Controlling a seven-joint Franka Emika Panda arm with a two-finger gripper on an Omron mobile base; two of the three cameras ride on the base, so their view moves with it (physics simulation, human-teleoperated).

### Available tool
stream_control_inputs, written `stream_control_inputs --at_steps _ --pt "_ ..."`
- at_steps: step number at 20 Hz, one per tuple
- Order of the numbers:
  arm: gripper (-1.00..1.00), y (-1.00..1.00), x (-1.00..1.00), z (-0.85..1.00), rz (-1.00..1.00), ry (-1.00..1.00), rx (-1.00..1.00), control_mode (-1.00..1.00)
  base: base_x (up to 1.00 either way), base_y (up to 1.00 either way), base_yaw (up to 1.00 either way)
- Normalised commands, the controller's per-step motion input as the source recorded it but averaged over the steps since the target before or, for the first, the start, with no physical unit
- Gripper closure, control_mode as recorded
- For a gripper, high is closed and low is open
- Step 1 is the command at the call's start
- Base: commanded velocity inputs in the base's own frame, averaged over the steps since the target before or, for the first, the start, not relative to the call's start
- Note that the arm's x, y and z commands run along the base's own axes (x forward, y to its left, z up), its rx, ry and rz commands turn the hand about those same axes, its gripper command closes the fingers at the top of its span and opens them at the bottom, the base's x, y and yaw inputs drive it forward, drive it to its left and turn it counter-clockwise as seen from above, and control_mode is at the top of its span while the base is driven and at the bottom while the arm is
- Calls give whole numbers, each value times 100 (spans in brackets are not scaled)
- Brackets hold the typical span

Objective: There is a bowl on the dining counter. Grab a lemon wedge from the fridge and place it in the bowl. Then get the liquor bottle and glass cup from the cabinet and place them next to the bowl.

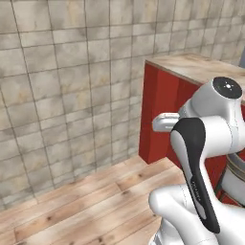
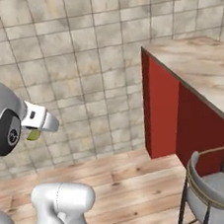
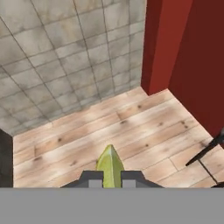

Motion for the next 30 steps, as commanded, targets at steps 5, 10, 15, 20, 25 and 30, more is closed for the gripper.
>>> stream_control_inputs --at_steps 5,10,15,20,25,30 --pt "100 0 0 0 0 0 0 100 47 -1 -61" --pt "100 0 0 0 0 0 0 100 17 -20 -69" --pt "100 0 0 0 0 0 0 100 15 -19 -71" --pt "100 0 0 0 0 0 0 100 19 -7 -70" --pt "100 0 0 0 0 0 0 100 28 0 -68" --pt "100 0 0 0 0 0 0 100 54 -1 -61"
